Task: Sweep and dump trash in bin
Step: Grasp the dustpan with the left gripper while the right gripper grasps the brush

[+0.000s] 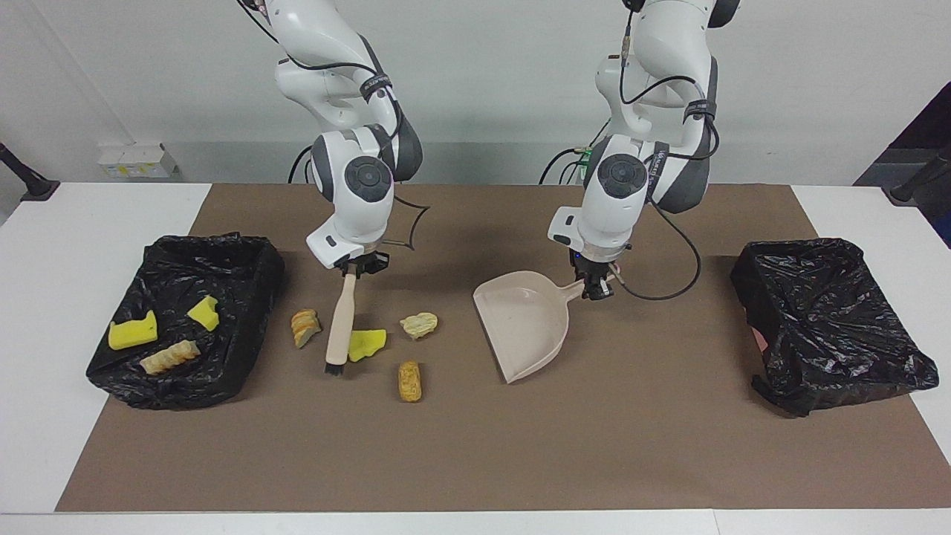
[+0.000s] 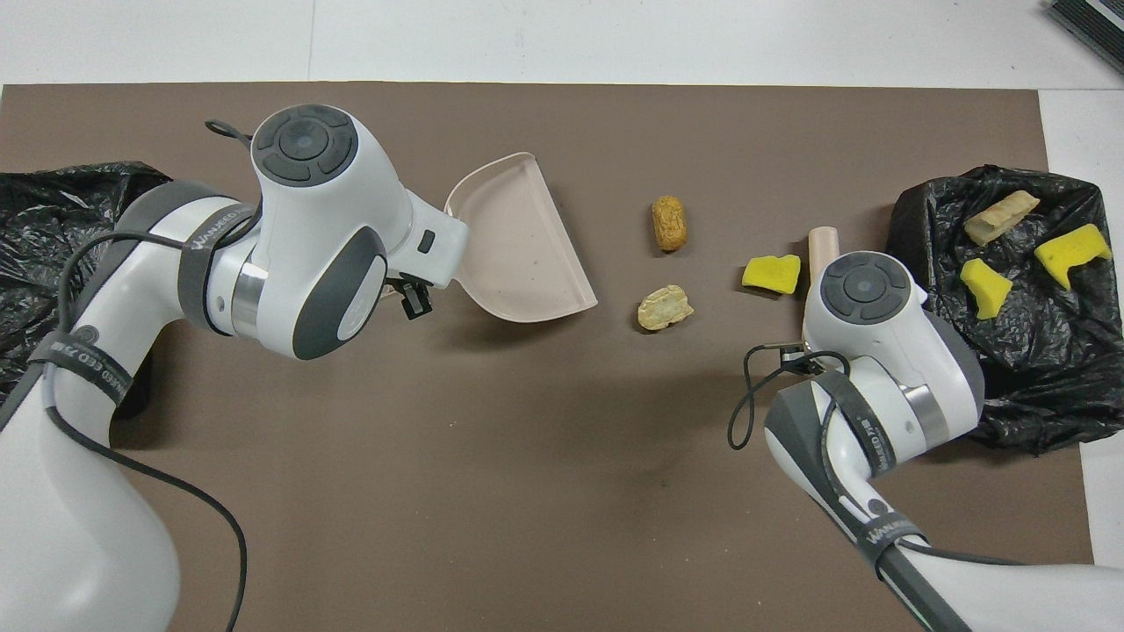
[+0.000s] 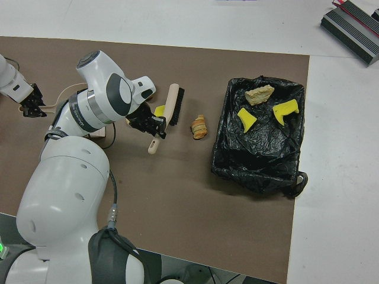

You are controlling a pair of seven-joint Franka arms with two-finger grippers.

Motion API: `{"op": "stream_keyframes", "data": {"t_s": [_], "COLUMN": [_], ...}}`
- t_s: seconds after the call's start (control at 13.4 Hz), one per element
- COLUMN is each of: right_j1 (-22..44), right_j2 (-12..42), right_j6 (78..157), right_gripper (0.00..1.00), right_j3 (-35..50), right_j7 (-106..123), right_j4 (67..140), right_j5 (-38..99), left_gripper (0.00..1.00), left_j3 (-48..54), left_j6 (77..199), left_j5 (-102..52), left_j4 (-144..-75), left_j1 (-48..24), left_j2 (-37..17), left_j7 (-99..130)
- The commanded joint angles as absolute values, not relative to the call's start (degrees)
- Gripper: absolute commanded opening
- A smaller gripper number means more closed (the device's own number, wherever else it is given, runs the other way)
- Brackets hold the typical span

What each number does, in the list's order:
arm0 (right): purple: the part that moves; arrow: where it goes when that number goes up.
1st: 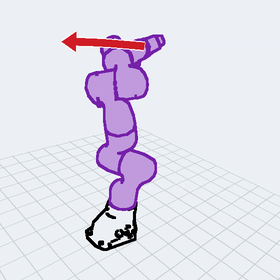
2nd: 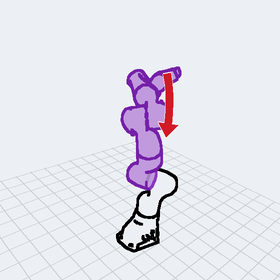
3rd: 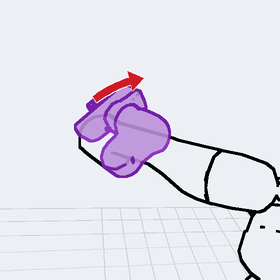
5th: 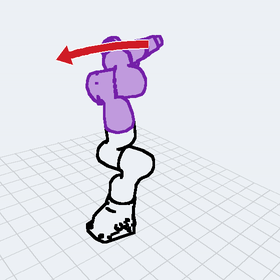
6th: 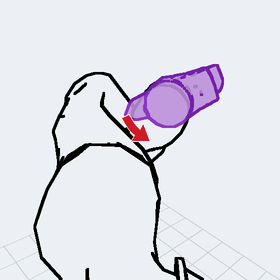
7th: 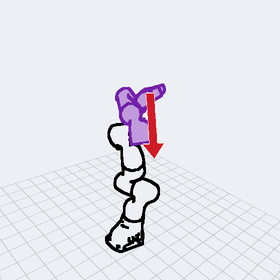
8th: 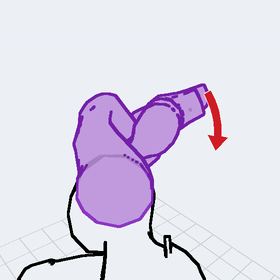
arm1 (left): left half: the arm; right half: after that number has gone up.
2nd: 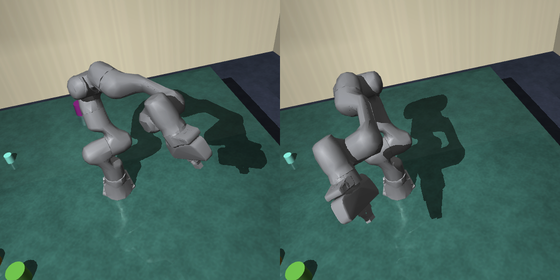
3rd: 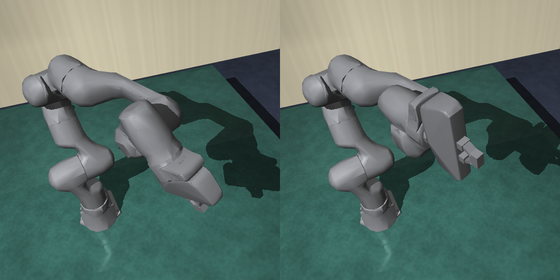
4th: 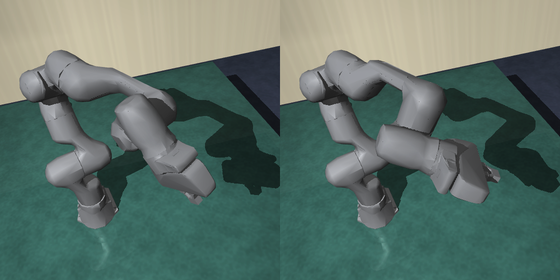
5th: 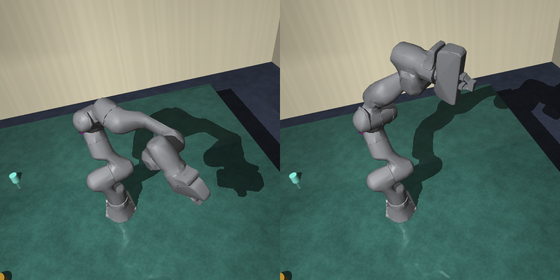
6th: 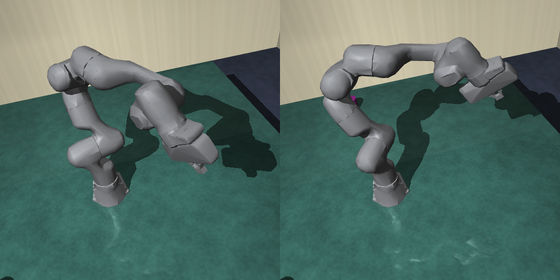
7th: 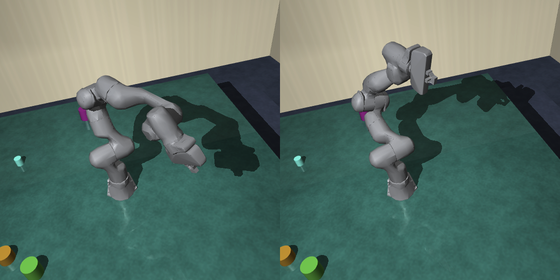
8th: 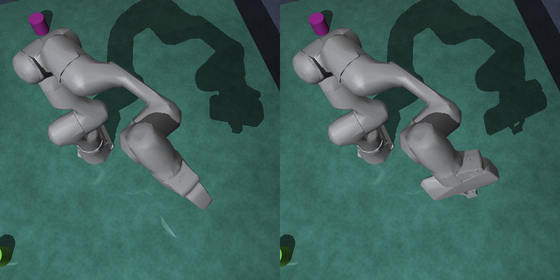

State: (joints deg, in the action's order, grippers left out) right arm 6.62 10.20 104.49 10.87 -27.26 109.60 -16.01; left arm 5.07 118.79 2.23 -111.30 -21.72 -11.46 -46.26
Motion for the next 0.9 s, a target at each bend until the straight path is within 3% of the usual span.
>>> {"op": "stream_keyframes", "data": {"t_s": [0.0, 0.37, 0.82], "right_j1": [5.3, -0.3, -2.0], "right_j2": [11.1, 5.3, 4.5], "right_j6": [101.6, 107.1, 115.4], "right_gripper": [0.0, 0.0, 0.0], "right_j3": [10.6, 10.5, 11.0], "right_j7": [-25.8, -28.3, -27.1], "right_j4": [107.0, 118.9, 124.6], "right_j5": [-16.2, -19.8, -21.6], "left_gripper": [0.0, 0.0, 0.0], "left_j3": [4.7, 4.9, 4.7], "left_j6": [121.4, 121.6, 123.7], "left_j5": [3.0, -0.4, -4.5], "left_j4": [-116.0, -118.4, -118.5], "left_j1": [-23.5, -25.4, -25.3], "left_j2": [-7.8, -7.6, -7.7], "left_j7": [-41.2, -38.1, -37.4]}}
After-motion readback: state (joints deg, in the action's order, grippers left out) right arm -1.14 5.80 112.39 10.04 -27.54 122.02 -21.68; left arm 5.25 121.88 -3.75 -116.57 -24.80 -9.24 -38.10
